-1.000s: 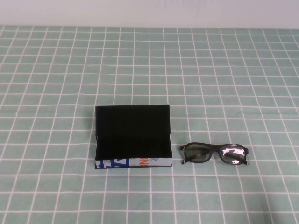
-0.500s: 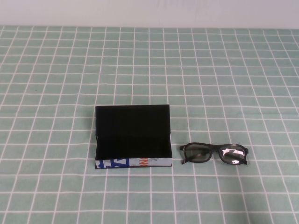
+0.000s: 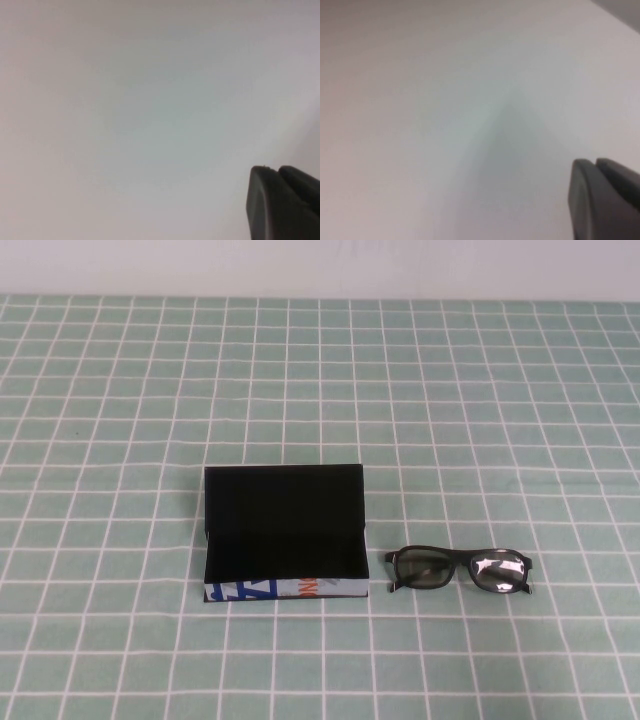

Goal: Return glasses to glasses case

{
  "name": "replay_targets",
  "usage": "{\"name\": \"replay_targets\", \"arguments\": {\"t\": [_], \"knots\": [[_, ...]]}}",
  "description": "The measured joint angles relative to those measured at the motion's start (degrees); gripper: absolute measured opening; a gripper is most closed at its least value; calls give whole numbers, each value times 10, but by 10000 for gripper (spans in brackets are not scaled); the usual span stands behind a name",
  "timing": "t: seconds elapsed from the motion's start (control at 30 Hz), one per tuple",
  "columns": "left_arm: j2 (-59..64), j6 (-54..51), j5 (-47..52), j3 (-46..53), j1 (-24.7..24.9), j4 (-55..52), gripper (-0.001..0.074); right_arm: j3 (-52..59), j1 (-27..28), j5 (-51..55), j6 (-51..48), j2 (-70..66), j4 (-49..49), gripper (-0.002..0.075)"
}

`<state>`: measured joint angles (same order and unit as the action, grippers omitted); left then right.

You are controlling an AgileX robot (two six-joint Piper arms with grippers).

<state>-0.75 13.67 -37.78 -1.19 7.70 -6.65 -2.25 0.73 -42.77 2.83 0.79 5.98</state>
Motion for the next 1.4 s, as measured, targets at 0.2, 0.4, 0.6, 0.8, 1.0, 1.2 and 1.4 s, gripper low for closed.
{"name": "replay_targets", "arguments": {"t": [0.2, 0.4, 0.6, 0.8, 1.0, 1.2, 1.4], "knots": [[7, 0, 72, -119, 0, 2, -2, -141, 0, 123, 36, 0, 14, -13], [97, 3, 159, -252, 0, -4, -2, -283, 0, 246, 47, -79, 62, -13], [212, 42, 394, -373, 0, -4, -2, -418, 0, 441, 48, -220, 70, -13], [305, 50, 574, -412, 0, 2, -2, -502, 0, 666, 48, -374, 67, -13], [333, 47, 624, -413, 0, 0, -2, -505, 0, 755, -3, -492, 41, -13], [347, 44, 699, -413, 1, 6, -2, -514, -8, 794, -50, -573, 91, -13], [379, -65, 771, -413, 2, 73, -2, -619, -67, 921, -228, -692, 118, -13]]}}
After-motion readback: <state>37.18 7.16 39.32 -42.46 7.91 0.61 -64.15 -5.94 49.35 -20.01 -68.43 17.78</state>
